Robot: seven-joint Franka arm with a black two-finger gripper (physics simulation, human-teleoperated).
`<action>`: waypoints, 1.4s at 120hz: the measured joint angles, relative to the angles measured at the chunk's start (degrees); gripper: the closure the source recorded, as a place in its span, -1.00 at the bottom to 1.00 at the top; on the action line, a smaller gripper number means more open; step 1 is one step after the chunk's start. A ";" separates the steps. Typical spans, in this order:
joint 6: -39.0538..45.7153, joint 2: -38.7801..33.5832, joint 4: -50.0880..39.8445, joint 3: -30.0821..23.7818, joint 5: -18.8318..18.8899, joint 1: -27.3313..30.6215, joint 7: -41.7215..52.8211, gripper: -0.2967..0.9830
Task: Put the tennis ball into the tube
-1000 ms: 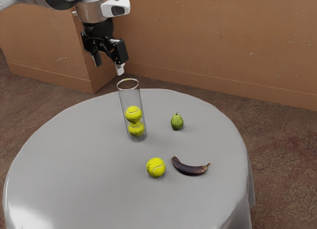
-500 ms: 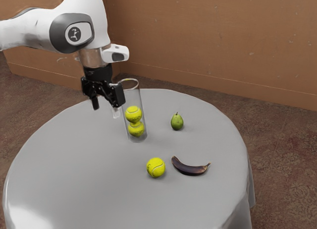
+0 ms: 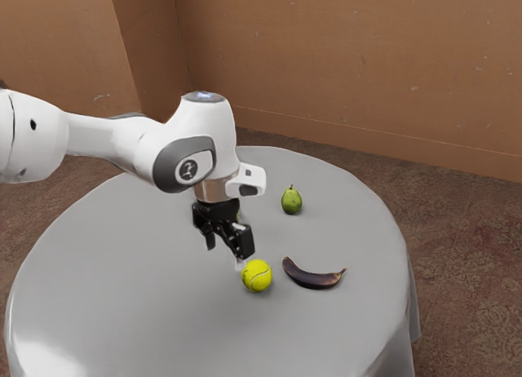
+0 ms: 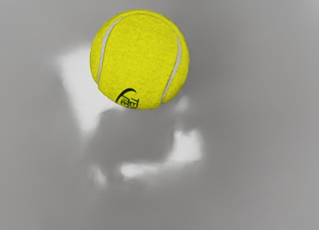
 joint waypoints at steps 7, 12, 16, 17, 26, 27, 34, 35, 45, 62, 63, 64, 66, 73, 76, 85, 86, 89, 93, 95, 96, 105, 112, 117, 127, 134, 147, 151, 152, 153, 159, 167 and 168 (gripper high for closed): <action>1.84 1.40 0.32 -0.04 0.76 -0.11 0.20 -0.54; 2.92 2.43 1.22 -0.03 1.43 -0.01 0.36 -0.54; 3.63 3.65 2.49 -0.03 1.78 0.08 0.48 -0.54; 3.79 3.94 2.80 -0.04 1.85 0.10 0.51 -0.54; 4.98 6.73 4.97 -0.05 2.17 0.14 0.77 -0.54; 5.09 6.94 5.10 -0.05 2.19 0.14 0.80 -0.54; 5.69 8.02 5.40 -0.01 2.35 0.14 0.96 -0.54; 5.76 8.19 5.40 -0.02 2.37 0.15 0.98 -0.54; 6.38 9.89 5.55 0.02 2.39 0.22 1.22 -0.54; 7.26 12.36 6.13 0.26 2.38 0.49 2.12 -0.54; 7.30 12.48 6.22 0.26 2.38 0.49 2.17 -0.54; 7.34 12.64 6.36 0.26 2.38 0.50 2.22 -0.54; 7.42 12.96 6.64 0.24 2.38 0.50 2.31 -0.54; 7.70 14.00 7.27 0.22 2.15 0.50 2.63 -0.54; 7.81 14.47 7.42 0.22 2.01 0.50 2.75 -0.54; 8.10 15.78 7.90 0.22 1.65 0.52 3.10 -0.54; 8.13 15.97 8.02 0.22 1.59 0.51 3.13 -0.54; 8.20 16.45 8.34 0.21 1.43 0.50 3.24 -0.54; 8.30 16.92 8.62 0.24 1.20 0.49 3.37 -0.54; 8.38 17.14 8.74 0.23 1.01 0.50 3.43 -0.54; 8.43 17.25 8.80 0.23 0.93 0.50 3.46 -0.54; 8.82 18.35 9.27 0.23 0.33 0.49 3.70 -0.54; 9.05 19.21 9.87 0.22 0.04 0.50 3.86 -0.54; 9.18 19.64 10.05 0.25 -0.08 0.50 3.97 -0.54; 9.37 20.10 10.61 0.29 -0.23 0.54 4.17 -0.54; 9.51 20.74 10.74 0.30 -0.31 0.57 4.29 -0.54; 9.86 21.28 10.80 0.34 -0.38 0.58 4.47 -0.50; 9.94 21.30 10.80 0.37 -0.40 0.58 4.50 -0.41; 9.95 21.30 10.80 0.37 -0.40 0.58 4.51 -0.38; 9.97 21.29 10.81 0.37 -0.40 0.58 4.52 -0.35; 10.06 21.28 10.81 0.38 -0.37 0.55 4.56 -0.15; 10.21 21.25 10.81 0.39 -0.02 0.54 4.36 -0.03; 10.23 21.24 10.81 0.39 0.03 0.53 4.32 -0.02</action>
